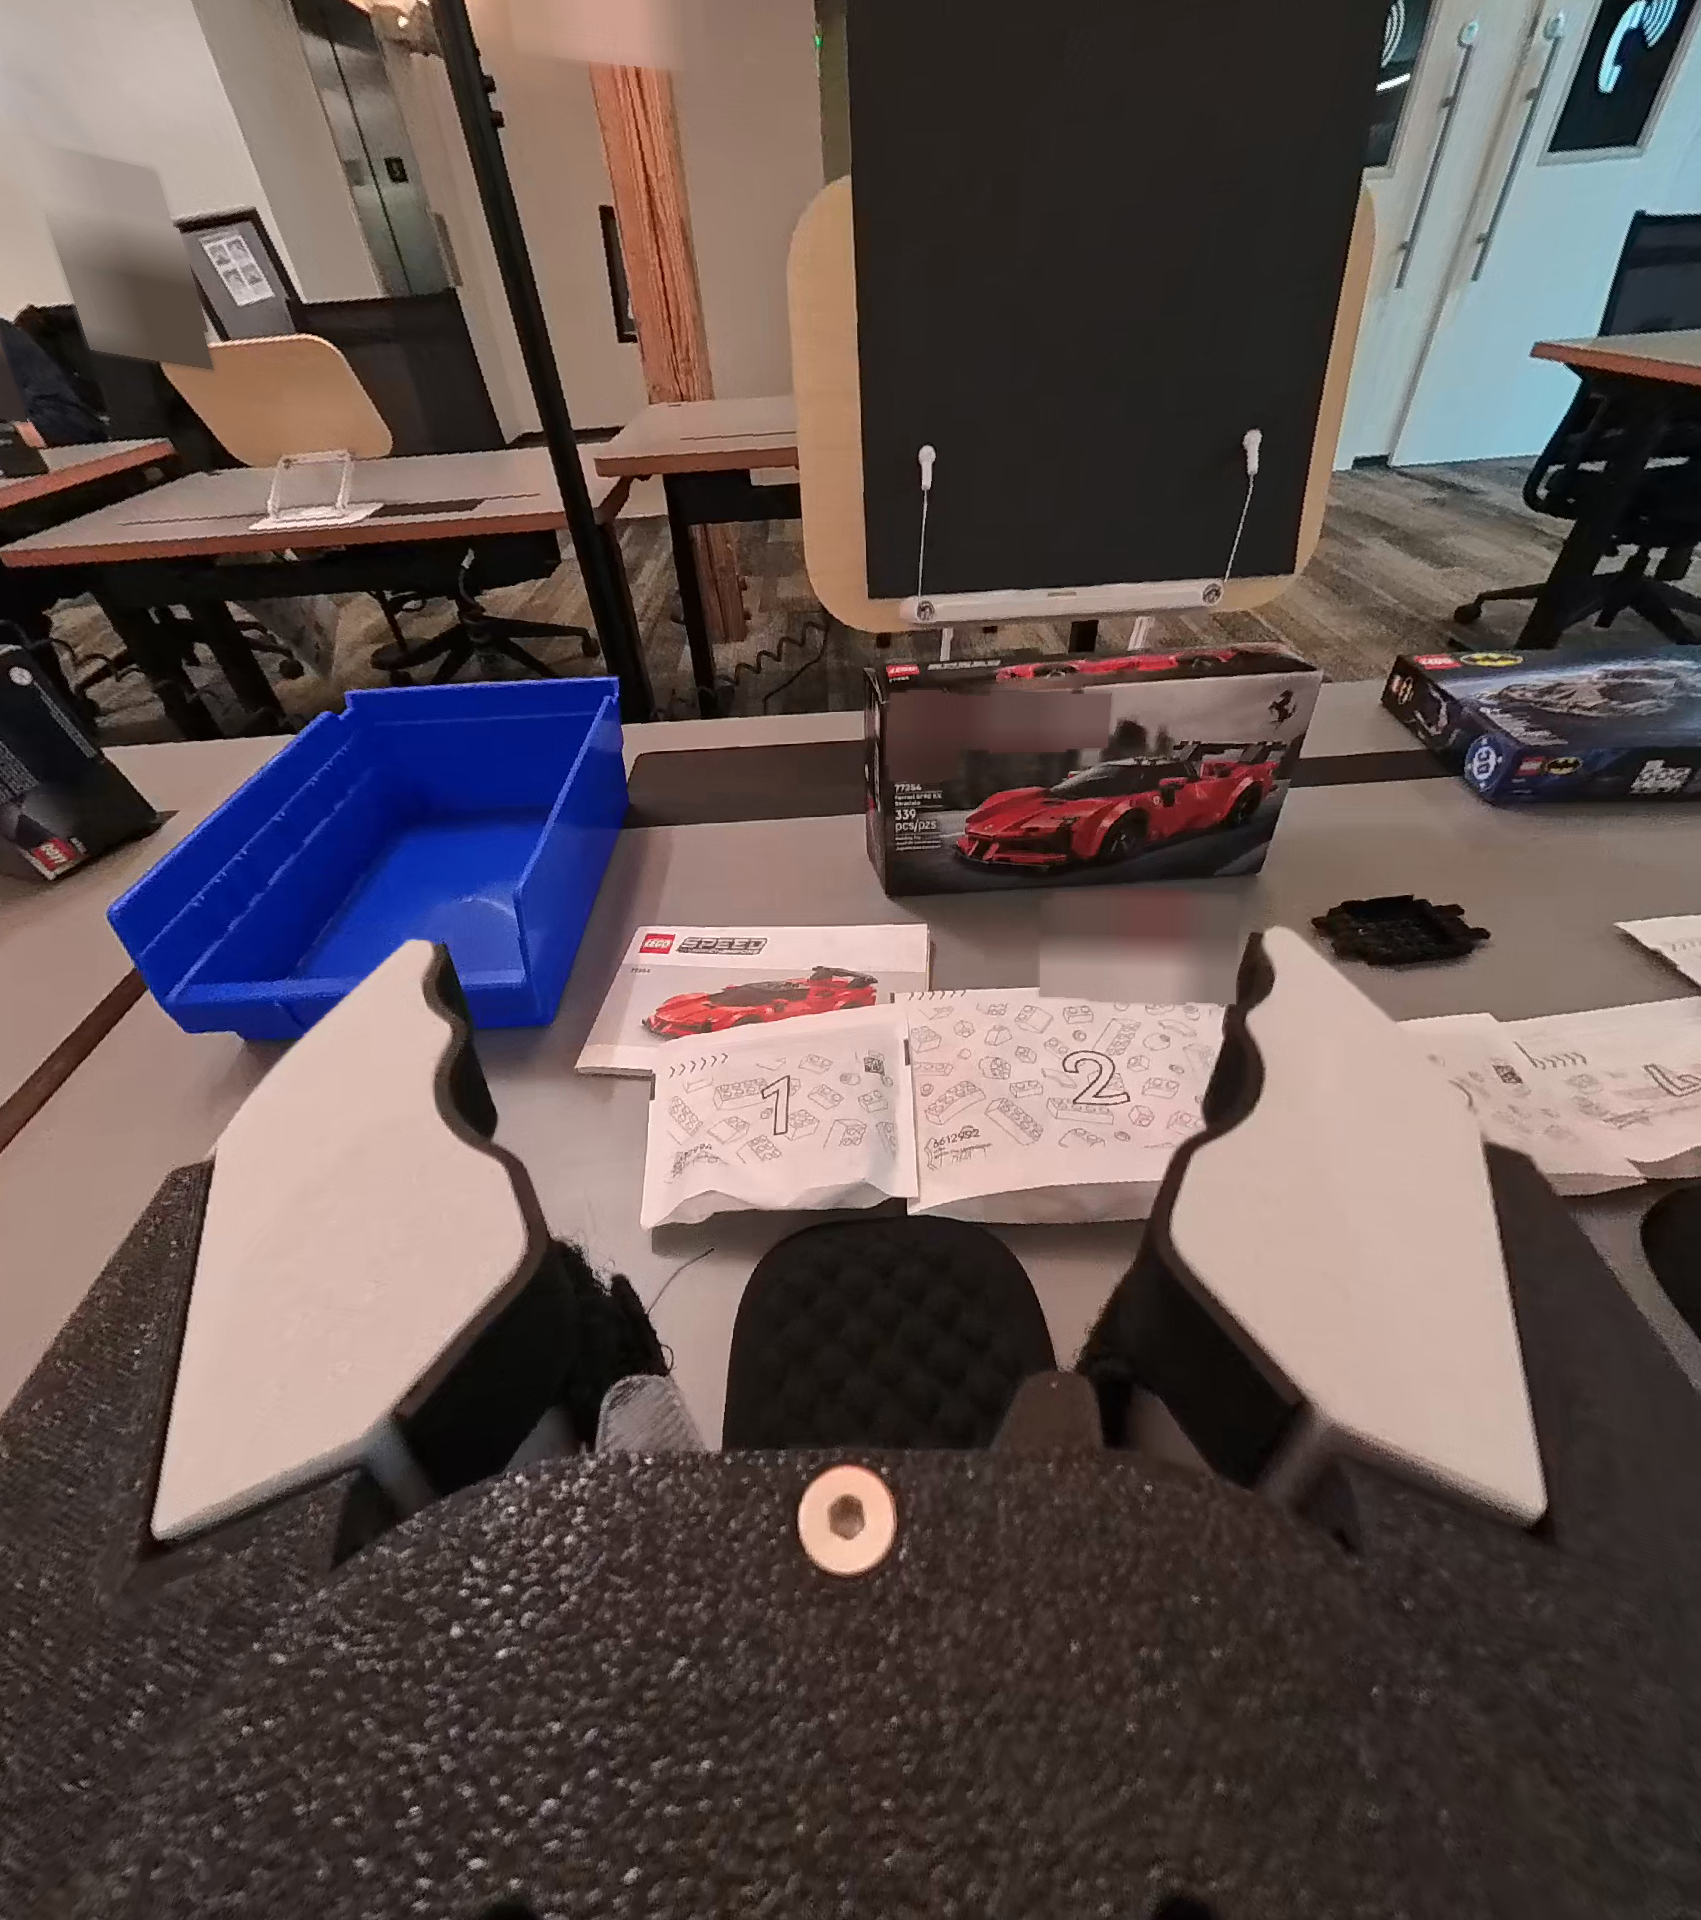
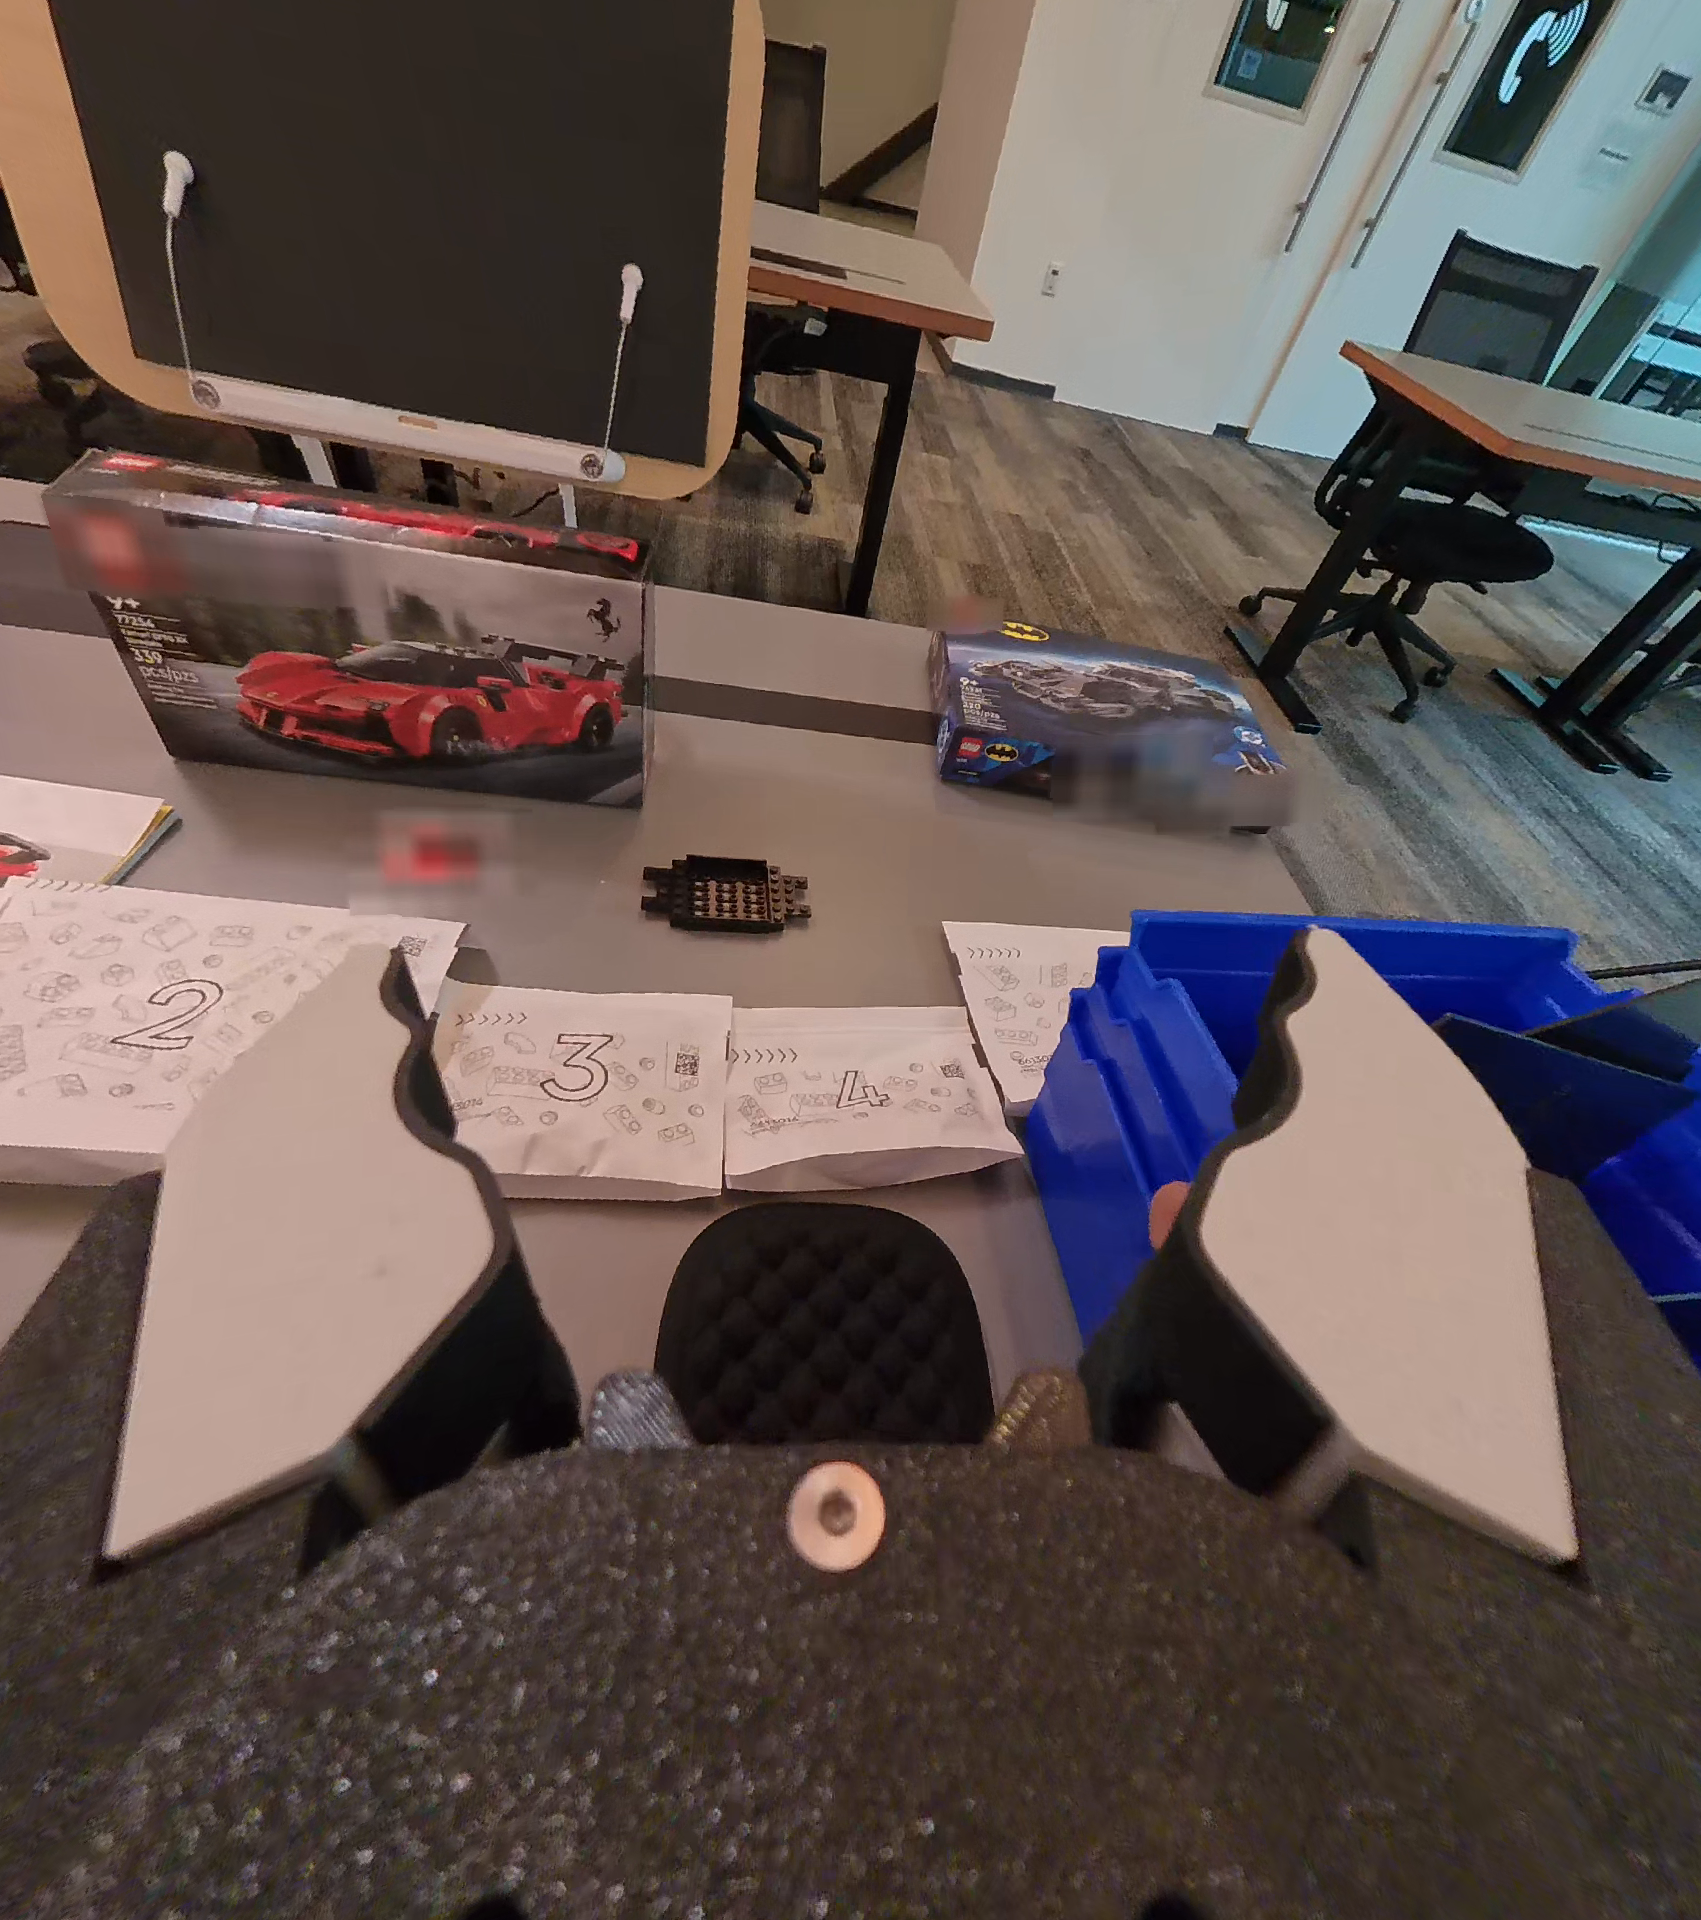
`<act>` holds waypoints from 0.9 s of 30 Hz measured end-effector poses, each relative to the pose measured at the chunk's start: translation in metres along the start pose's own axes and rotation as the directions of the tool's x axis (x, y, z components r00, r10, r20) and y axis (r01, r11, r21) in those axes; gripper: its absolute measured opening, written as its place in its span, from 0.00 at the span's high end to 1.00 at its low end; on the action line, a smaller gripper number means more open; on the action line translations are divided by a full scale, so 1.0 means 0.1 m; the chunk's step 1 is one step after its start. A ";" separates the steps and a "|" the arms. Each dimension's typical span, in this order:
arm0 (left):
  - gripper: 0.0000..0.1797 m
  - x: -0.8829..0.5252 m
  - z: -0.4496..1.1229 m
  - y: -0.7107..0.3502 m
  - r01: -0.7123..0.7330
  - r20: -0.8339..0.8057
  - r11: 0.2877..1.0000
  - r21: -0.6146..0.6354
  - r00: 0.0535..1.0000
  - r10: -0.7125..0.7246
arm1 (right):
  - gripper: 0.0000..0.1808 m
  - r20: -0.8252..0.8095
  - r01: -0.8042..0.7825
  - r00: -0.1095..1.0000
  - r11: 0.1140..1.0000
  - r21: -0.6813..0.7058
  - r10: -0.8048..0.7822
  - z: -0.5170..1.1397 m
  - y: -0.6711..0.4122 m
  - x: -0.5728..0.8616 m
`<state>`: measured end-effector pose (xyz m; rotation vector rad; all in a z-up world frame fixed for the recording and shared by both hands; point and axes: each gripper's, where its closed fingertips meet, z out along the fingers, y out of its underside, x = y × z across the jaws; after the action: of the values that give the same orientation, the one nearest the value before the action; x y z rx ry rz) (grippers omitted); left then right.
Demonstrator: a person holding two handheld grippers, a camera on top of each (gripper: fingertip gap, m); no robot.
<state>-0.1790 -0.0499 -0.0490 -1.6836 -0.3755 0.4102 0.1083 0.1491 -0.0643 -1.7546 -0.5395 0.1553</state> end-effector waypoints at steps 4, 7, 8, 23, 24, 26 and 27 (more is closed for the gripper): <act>0.26 -0.01 0.02 0.05 -0.013 0.012 1.000 -0.022 1.000 0.013 | 0.20 -0.002 -0.001 1.000 1.000 -0.003 0.001 0.01 0.02 0.01; 0.26 0.00 0.03 0.07 -0.010 0.004 1.000 -0.027 1.000 0.010 | 0.20 -0.007 0.004 1.000 1.000 -0.005 -0.004 0.01 0.03 0.02; 0.27 0.00 0.03 0.07 -0.008 0.001 1.000 -0.028 1.000 0.008 | 0.20 -0.010 0.007 1.000 1.000 -0.009 -0.007 0.00 0.04 0.02; 0.45 0.19 -0.01 0.19 -0.059 -0.033 0.996 -0.060 0.998 0.057 | 0.24 0.012 0.037 0.999 0.999 -0.036 -0.037 -0.04 0.18 -0.04; 0.45 0.20 -0.02 0.19 -0.061 -0.035 0.996 -0.064 0.998 0.059 | 0.25 0.012 0.037 0.999 0.999 -0.034 -0.037 -0.05 0.18 -0.04; 0.46 0.24 -0.04 0.19 -0.063 -0.038 0.996 -0.061 0.997 0.061 | 0.25 0.007 0.039 0.999 0.999 -0.033 -0.038 -0.08 0.19 -0.02; 0.46 0.26 -0.05 0.19 -0.062 -0.042 0.996 -0.057 0.997 0.060 | 0.25 0.004 0.044 0.999 0.998 -0.034 -0.044 -0.10 0.21 -0.01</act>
<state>-0.1534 -0.0447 -0.0684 -1.7609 -0.3096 0.4136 0.1173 0.1364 -0.0813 -1.7739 -0.5854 0.1184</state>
